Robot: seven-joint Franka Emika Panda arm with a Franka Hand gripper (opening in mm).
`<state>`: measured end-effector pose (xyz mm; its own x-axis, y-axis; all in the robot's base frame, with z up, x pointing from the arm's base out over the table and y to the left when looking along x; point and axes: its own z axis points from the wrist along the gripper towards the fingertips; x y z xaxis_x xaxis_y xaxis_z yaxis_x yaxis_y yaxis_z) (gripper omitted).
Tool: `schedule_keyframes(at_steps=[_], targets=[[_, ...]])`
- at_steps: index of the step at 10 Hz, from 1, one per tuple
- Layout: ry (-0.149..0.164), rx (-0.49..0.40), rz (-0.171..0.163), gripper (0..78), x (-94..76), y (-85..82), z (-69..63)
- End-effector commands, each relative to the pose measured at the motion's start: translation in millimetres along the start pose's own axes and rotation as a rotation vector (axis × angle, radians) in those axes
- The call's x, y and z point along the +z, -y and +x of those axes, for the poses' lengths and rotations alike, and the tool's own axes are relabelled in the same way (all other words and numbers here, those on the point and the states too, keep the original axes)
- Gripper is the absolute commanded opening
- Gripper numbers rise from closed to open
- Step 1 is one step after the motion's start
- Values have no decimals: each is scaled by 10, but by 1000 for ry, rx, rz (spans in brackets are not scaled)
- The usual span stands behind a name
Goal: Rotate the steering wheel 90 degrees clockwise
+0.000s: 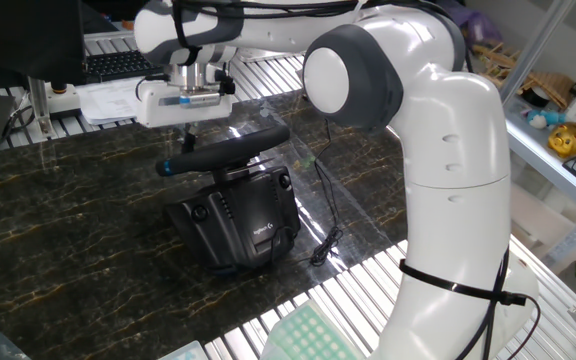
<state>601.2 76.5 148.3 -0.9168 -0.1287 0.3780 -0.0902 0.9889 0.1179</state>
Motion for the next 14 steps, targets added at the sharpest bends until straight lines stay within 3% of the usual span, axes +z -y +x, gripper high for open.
schedule_keyframes(at_steps=[1,8,10,14], targets=[[8,-17,46,0,52,119,-43],[5,-2,74,0,33,161,-67],[1,10,89,0,0,89,-40],[-4,21,85,0,-79,-75,34]])
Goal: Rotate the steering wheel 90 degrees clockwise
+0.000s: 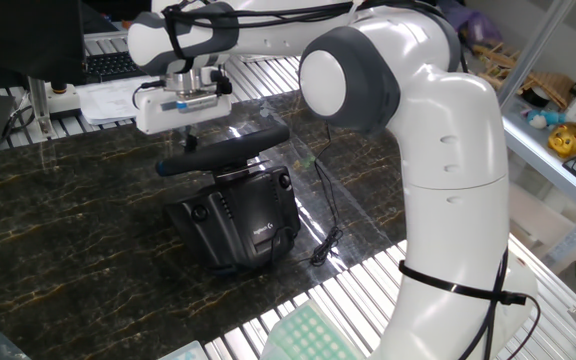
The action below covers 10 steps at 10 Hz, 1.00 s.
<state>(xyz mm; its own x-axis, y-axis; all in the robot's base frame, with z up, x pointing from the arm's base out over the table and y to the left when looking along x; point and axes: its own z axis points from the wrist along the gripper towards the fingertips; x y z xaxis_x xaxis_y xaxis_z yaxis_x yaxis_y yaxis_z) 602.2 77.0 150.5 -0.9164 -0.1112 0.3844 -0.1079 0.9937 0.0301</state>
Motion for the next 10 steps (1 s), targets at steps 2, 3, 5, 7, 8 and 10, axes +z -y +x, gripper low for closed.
schedule_keyframes(at_steps=[2,3,5,7,8,10], targets=[[2,-5,-8,0,-109,-81,44],[2,-9,-9,0,-137,-83,42],[3,-12,-12,0,-180,-100,50],[6,-13,-16,0,-222,-123,63],[10,-16,-20,0,-248,-137,71],[21,-34,-43,0,-300,-167,90]])
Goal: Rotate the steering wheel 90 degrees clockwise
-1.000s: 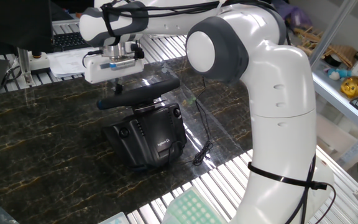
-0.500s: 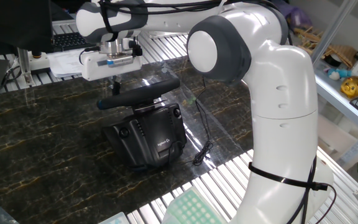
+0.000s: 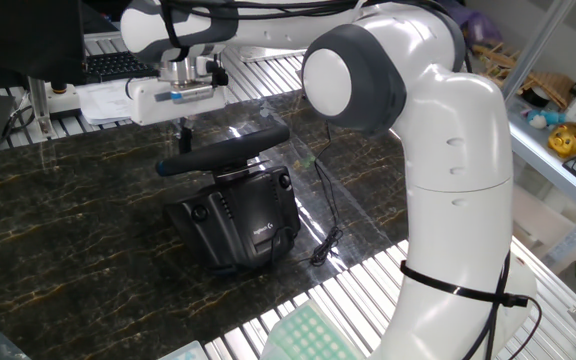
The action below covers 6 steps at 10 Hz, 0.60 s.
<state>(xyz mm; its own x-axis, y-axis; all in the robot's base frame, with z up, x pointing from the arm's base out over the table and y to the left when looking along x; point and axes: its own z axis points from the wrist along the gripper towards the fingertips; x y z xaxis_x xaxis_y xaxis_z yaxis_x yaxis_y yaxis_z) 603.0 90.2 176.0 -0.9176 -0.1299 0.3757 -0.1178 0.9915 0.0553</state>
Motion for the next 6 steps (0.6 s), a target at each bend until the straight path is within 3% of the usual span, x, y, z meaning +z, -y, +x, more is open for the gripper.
schedule_keyframes(at_steps=[1,6], targets=[[14,-16,-26,0,-69,-41,20],[10,10,-57,0,-192,-88,94]])
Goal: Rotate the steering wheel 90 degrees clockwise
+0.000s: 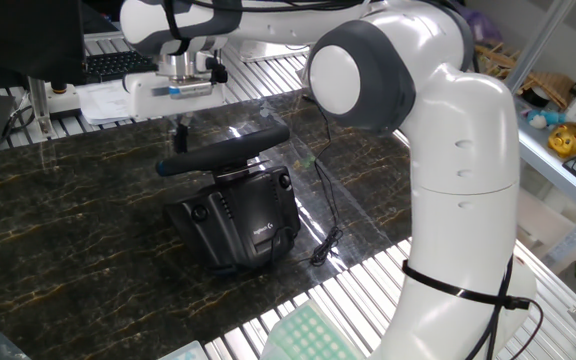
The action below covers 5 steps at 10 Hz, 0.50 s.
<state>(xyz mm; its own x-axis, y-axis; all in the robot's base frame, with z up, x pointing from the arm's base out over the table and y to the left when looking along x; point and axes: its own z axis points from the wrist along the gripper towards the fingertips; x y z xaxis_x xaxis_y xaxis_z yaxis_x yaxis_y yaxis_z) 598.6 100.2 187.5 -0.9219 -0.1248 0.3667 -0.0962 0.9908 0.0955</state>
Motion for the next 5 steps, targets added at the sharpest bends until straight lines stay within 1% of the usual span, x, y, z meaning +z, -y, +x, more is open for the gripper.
schedule_keyframes(at_steps=[1,3,4,5], targets=[[3,6,-6,0,-162,26,50],[17,14,10,0,-290,35,130],[32,26,50,0,-446,54,239],[34,28,58,0,-472,58,259]])
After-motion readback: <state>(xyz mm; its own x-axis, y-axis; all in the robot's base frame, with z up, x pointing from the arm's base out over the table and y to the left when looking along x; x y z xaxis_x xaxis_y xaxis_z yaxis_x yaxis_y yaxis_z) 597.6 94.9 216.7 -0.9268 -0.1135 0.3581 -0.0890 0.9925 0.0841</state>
